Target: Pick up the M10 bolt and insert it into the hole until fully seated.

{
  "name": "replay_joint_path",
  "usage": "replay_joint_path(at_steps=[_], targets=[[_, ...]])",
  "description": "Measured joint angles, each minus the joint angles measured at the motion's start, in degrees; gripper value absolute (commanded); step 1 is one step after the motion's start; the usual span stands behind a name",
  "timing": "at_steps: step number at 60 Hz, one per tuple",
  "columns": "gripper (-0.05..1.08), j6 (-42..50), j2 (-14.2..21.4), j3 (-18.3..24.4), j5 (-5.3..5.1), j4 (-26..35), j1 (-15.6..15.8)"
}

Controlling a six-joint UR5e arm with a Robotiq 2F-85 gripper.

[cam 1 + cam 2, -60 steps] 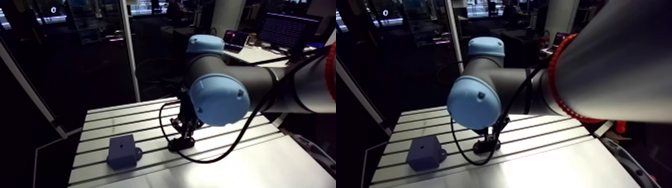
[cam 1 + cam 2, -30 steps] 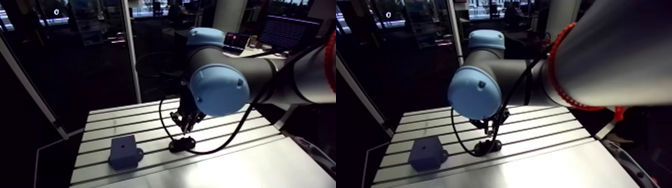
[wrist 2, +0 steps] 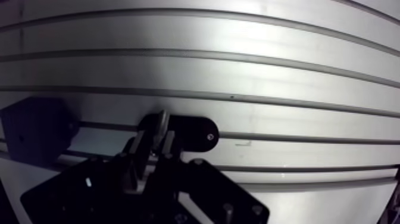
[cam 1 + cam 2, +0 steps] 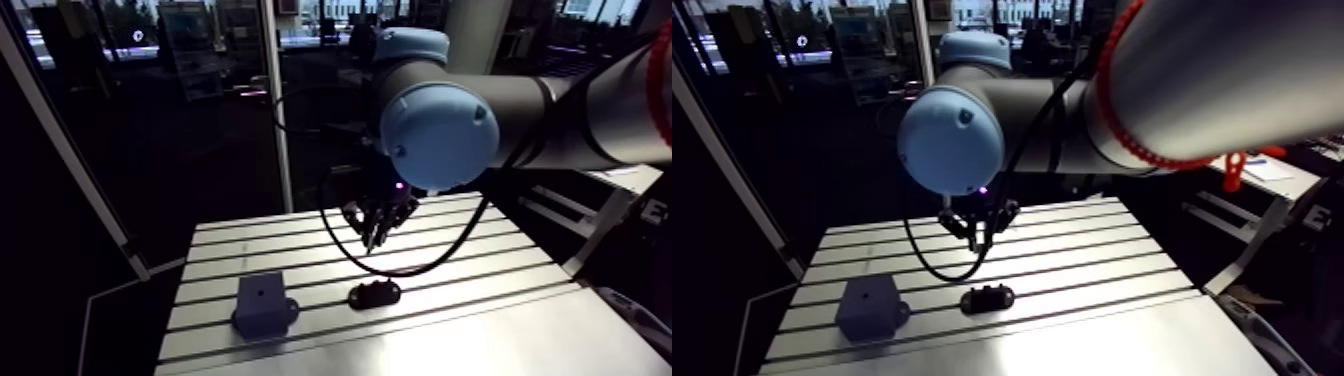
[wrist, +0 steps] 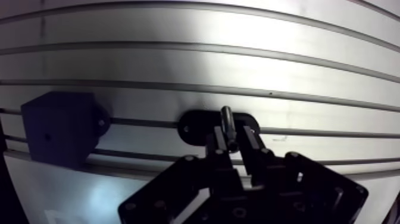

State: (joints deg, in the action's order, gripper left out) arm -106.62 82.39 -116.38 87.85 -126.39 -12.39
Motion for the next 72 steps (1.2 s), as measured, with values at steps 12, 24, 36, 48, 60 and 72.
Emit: replay_joint_path(at_steps=[12, 24, 36, 48, 60, 72], targets=[[1.08, 1.66, 0.74, 3.66, -0.21, 6.47, 1.31], [1.08, 3.96, 0.98, 7.39, -0.26, 15.44, 1.8], [1.08, 6.23, 0.88, 12.65, -0.21, 24.49, 2.79], [1.08, 7.89, -1.19, 18.33, 0.22, 30.52, 6.39], [1.08, 10.1, -4.58, 22.07, 4.46, 33.01, 12.05], [1.08, 11.1, -6.27, 24.44, 6.74, 35.43, 14.8]])
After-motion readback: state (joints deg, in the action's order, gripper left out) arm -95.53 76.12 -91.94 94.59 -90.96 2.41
